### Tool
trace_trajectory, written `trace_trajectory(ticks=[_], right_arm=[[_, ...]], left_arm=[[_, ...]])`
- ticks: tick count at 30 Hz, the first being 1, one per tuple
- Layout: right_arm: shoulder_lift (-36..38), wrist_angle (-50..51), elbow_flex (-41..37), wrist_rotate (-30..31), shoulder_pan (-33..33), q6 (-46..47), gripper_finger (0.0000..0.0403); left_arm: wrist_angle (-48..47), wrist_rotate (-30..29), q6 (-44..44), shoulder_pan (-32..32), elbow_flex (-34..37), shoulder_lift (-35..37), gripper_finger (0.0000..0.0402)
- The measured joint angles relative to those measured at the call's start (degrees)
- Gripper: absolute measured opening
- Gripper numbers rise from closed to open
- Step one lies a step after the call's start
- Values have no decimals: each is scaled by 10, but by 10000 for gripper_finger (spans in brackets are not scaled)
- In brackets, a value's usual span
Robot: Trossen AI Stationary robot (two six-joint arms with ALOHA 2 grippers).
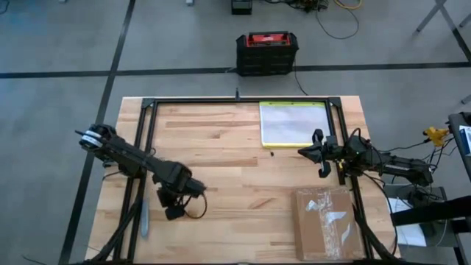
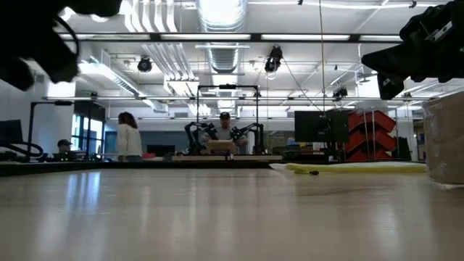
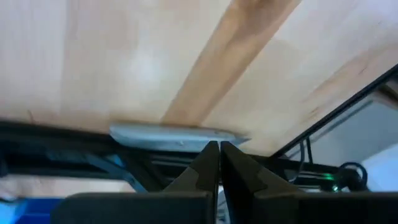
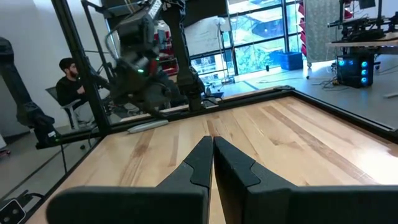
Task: Unpack boxes
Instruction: Open the brown box using the gray cutter
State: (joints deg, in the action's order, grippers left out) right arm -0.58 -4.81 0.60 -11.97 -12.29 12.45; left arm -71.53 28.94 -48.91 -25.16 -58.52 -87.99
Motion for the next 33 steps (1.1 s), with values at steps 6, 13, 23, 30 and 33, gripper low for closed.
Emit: trace_trajectory(ticks=[6, 13, 23, 30, 33], right_arm=[[0, 0, 0, 0, 0, 0, 0], [0, 0, 0, 0, 0, 0, 0], [0, 0, 0, 0, 0, 0, 0], [0, 0, 0, 0, 0, 0, 0], [0, 0, 0, 0, 0, 0, 0]], left_arm=[[-2, 55, -47, -118, 18, 10, 0], [57, 16, -68, -139, 26, -13, 0], [31, 61, -52, -145, 58, -76, 0], [56, 80, -52, -146, 104, -81, 0], [76, 81, -49, -146, 119, -81, 0]])
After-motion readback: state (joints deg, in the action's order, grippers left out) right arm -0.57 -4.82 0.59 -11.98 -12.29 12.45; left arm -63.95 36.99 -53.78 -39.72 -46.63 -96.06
